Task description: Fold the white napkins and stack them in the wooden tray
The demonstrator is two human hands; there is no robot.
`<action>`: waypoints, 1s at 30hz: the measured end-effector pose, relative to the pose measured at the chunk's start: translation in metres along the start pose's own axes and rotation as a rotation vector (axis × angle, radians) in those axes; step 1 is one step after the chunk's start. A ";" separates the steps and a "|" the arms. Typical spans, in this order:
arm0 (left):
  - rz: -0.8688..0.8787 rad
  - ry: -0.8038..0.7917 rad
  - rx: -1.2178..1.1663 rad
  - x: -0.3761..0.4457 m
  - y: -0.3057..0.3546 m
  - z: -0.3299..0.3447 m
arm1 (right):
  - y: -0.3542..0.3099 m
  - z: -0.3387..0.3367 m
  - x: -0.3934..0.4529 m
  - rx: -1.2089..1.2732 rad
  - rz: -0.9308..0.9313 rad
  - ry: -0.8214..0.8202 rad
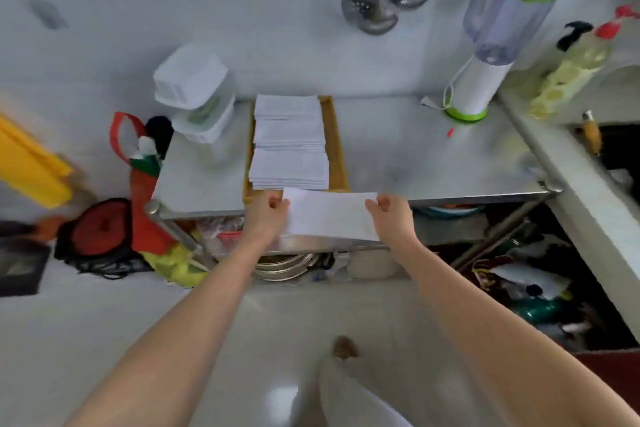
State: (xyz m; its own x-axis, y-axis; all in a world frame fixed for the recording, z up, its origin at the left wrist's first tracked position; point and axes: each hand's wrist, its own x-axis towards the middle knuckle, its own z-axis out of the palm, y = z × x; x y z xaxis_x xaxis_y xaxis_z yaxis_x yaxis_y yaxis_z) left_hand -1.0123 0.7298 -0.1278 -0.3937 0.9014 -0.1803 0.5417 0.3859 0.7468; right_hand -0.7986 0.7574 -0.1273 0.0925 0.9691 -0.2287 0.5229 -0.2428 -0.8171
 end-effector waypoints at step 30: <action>0.136 -0.251 0.474 0.178 -0.050 -0.038 | -0.055 0.131 0.144 -0.646 -0.318 -0.276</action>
State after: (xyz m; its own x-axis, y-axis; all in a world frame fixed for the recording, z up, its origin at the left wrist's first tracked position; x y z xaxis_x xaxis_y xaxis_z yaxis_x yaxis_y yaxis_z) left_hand -1.1376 0.8632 -0.1723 -0.1391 0.9461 -0.2924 0.8733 0.2564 0.4142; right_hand -0.9253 0.9049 -0.1845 -0.3155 0.9211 -0.2282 0.8878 0.2016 -0.4137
